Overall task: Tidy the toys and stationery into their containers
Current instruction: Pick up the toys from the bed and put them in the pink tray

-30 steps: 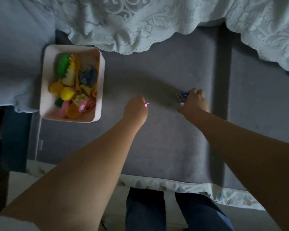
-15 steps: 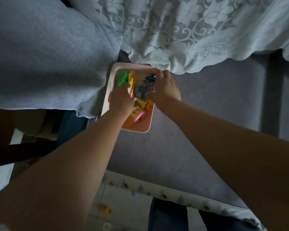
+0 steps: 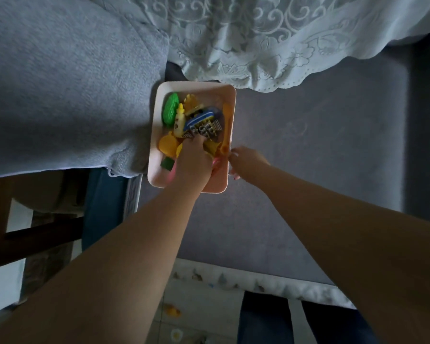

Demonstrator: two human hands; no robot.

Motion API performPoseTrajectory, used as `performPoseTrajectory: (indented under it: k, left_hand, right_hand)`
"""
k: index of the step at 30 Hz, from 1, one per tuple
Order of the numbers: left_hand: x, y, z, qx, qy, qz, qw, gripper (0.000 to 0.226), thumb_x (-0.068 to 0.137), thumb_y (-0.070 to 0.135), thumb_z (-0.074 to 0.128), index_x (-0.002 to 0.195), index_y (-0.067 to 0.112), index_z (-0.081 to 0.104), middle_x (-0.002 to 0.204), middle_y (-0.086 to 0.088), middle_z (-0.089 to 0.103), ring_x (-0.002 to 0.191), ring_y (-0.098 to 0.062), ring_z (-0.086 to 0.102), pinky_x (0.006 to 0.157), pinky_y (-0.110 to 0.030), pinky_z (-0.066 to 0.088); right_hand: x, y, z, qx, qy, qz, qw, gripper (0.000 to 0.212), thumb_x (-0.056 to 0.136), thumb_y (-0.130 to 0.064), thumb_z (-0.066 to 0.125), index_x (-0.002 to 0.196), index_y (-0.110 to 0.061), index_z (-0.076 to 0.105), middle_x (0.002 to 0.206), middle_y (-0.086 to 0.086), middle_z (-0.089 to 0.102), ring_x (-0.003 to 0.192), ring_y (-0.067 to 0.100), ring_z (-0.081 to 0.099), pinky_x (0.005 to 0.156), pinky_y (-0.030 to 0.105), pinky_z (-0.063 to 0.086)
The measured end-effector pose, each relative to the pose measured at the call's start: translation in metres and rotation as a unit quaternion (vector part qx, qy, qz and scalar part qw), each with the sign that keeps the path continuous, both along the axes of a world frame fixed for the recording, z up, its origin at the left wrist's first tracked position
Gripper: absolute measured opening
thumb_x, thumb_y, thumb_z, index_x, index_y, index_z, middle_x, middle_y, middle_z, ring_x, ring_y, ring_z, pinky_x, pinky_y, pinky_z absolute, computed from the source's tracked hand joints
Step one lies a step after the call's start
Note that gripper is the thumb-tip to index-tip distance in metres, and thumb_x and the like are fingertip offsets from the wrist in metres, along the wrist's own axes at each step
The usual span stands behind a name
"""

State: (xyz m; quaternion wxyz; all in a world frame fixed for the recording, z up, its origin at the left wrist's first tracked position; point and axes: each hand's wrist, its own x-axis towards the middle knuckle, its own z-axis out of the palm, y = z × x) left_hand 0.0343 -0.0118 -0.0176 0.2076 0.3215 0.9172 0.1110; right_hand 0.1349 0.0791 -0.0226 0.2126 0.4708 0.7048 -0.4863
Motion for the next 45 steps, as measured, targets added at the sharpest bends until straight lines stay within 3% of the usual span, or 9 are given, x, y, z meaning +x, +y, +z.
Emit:
performPoseTrajectory:
  k: [3,6,9,15,22,27,33,39,45]
  left_hand:
    - [0.006,0.002,-0.004,-0.005,0.019,-0.037,0.999,0.02,0.094,0.027,0.05,0.101,0.013,0.061,0.101,-0.006,0.065,0.098,-0.025,0.059,0.092,-0.035,0.046]
    - [0.019,0.01,-0.003,-0.017,0.013,-0.06,0.998,0.028,0.094,0.032,0.044,0.1,0.013,0.064,0.1,-0.008,0.068,0.098,-0.028,0.06,0.096,-0.039,0.043]
    - [0.035,0.023,0.0,-0.014,-0.024,-0.069,0.997,0.03,0.092,0.036,0.045,0.101,0.014,0.064,0.1,-0.007,0.068,0.097,-0.028,0.061,0.094,-0.042,0.045]
    - [0.097,0.062,0.003,0.018,-0.099,-0.114,0.988,0.022,0.086,0.031,0.056,0.097,0.013,0.063,0.095,-0.006,0.066,0.092,-0.026,0.06,0.078,-0.035,0.045]
    - [0.202,0.116,0.013,0.027,-0.14,-0.174,0.974,0.022,0.093,0.021,0.052,0.112,0.015,0.06,0.096,-0.005,0.064,0.094,-0.026,0.06,0.072,-0.031,0.041]
    - [0.272,0.15,0.015,0.01,-0.134,-0.197,0.971,0.026,0.093,0.021,0.051,0.117,0.02,0.059,0.101,-0.002,0.065,0.098,-0.021,0.059,0.073,-0.028,0.038]
    - [0.323,0.181,0.012,-0.001,-0.109,-0.205,0.973,0.027,0.093,0.02,0.046,0.116,0.02,0.058,0.107,-0.002,0.066,0.102,-0.024,0.061,0.085,-0.039,0.05]
    - [0.366,0.211,0.014,-0.03,-0.066,-0.187,0.98,0.032,0.095,0.019,0.051,0.127,0.02,0.054,0.122,-0.002,0.064,0.115,-0.025,0.057,0.093,-0.039,0.047]
    - [0.38,0.223,0.009,-0.007,-0.019,-0.184,0.983,0.025,0.096,0.023,0.044,0.116,0.017,0.057,0.108,-0.002,0.065,0.104,-0.022,0.06,0.091,-0.038,0.049]
  right_hand:
    - [-0.001,-0.006,-0.002,0.021,0.011,-0.008,1.0,0.033,0.097,-0.047,0.045,0.115,-0.024,0.059,0.098,0.001,0.07,0.078,0.016,0.069,0.072,0.033,0.06]
    - [0.0,-0.001,-0.001,0.095,-0.015,0.067,0.993,0.024,0.1,-0.027,0.04,0.101,-0.014,0.06,0.101,0.007,0.068,0.083,0.021,0.066,0.073,0.031,0.055]
    - [0.017,0.013,0.007,0.128,-0.024,0.073,0.989,0.026,0.1,-0.022,0.038,0.106,-0.011,0.061,0.105,0.008,0.066,0.094,0.026,0.065,0.074,0.034,0.05]
    - [0.117,0.064,0.01,0.137,-0.063,0.0,0.989,0.028,0.098,-0.021,0.036,0.106,-0.012,0.061,0.104,0.007,0.065,0.088,0.025,0.061,0.069,0.032,0.043]
    - [0.241,0.119,0.018,0.138,-0.113,-0.068,0.982,0.028,0.095,-0.02,0.035,0.108,-0.016,0.06,0.104,0.004,0.064,0.085,0.023,0.057,0.071,0.031,0.046]
    - [0.318,0.149,0.028,0.131,-0.123,-0.107,0.978,0.031,0.094,-0.016,0.038,0.112,-0.017,0.062,0.101,0.003,0.062,0.086,0.024,0.058,0.071,0.028,0.043]
    - [0.369,0.166,0.023,0.093,-0.084,-0.125,0.984,0.027,0.095,-0.023,0.041,0.11,-0.02,0.063,0.11,0.004,0.066,0.085,0.02,0.06,0.065,0.022,0.045]
    - [0.4,0.18,0.024,0.033,-0.047,-0.129,0.99,0.027,0.094,-0.019,0.042,0.109,-0.017,0.065,0.099,0.006,0.068,0.088,0.023,0.069,0.082,0.035,0.058]
    - [0.409,0.218,0.011,0.105,-0.041,-0.166,0.98,0.028,0.099,-0.027,0.041,0.111,-0.013,0.062,0.1,0.007,0.065,0.088,0.023,0.064,0.074,0.031,0.052]
